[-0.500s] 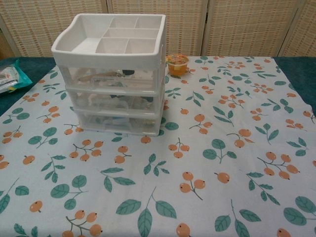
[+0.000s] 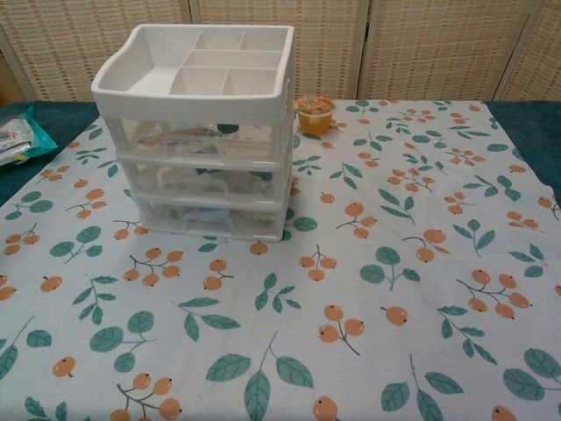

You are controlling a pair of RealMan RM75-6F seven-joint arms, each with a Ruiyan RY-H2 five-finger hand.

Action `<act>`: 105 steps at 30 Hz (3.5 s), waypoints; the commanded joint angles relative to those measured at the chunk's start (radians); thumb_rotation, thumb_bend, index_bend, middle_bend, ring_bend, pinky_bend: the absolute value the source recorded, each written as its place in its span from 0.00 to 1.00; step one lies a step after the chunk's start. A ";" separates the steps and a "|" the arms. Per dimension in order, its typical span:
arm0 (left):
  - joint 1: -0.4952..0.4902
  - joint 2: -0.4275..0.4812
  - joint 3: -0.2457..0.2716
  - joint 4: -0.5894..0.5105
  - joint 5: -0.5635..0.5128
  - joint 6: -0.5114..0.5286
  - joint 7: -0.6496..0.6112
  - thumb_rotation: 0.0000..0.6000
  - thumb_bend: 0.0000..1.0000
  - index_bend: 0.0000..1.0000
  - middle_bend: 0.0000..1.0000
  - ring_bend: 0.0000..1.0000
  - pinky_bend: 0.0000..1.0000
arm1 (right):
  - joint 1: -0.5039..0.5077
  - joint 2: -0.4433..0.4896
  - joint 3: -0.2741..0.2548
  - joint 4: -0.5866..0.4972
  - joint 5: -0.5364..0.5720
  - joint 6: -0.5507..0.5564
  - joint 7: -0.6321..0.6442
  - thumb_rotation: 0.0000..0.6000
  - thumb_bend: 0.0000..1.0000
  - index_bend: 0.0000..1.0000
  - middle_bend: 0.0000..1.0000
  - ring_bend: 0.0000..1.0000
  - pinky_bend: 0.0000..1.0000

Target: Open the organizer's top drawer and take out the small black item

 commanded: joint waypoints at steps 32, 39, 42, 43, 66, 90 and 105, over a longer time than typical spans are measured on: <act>-0.281 -0.138 -0.022 -0.104 -0.027 -0.419 -0.586 1.00 0.36 0.00 0.88 0.97 1.00 | 0.033 -0.135 -0.020 0.096 0.028 -0.106 -0.037 1.00 0.33 0.14 0.20 0.17 0.25; -0.281 -0.203 -0.044 -0.078 -0.096 -0.411 -0.589 1.00 0.36 0.00 0.88 0.97 1.00 | 0.037 -0.153 -0.011 0.114 0.033 -0.100 -0.040 1.00 0.33 0.14 0.20 0.17 0.25; -0.282 -0.236 -0.051 -0.063 -0.126 -0.413 -0.591 1.00 0.36 0.00 0.88 0.97 1.00 | 0.039 -0.160 -0.007 0.118 0.038 -0.100 -0.040 1.00 0.33 0.14 0.20 0.17 0.25; -0.283 -0.245 -0.053 -0.058 -0.135 -0.417 -0.594 1.00 0.36 0.00 0.88 0.97 1.00 | 0.040 -0.161 -0.006 0.120 0.041 -0.102 -0.041 1.00 0.33 0.14 0.20 0.17 0.25; -0.328 -0.363 -0.095 0.035 -0.141 -0.462 -0.692 1.00 0.36 0.00 0.88 0.97 1.00 | 0.040 -0.197 -0.001 0.145 0.080 -0.115 -0.070 1.00 0.33 0.14 0.20 0.17 0.25; -0.349 -0.408 -0.117 0.093 -0.127 -0.461 -0.780 1.00 0.36 0.02 0.88 0.97 1.00 | 0.034 -0.200 -0.002 0.148 0.107 -0.126 -0.073 1.00 0.33 0.14 0.20 0.17 0.25; -0.361 -0.420 -0.143 0.118 -0.144 -0.471 -0.841 1.00 0.36 0.15 0.88 0.98 1.00 | 0.035 -0.194 0.000 0.139 0.121 -0.135 -0.079 1.00 0.33 0.14 0.20 0.17 0.25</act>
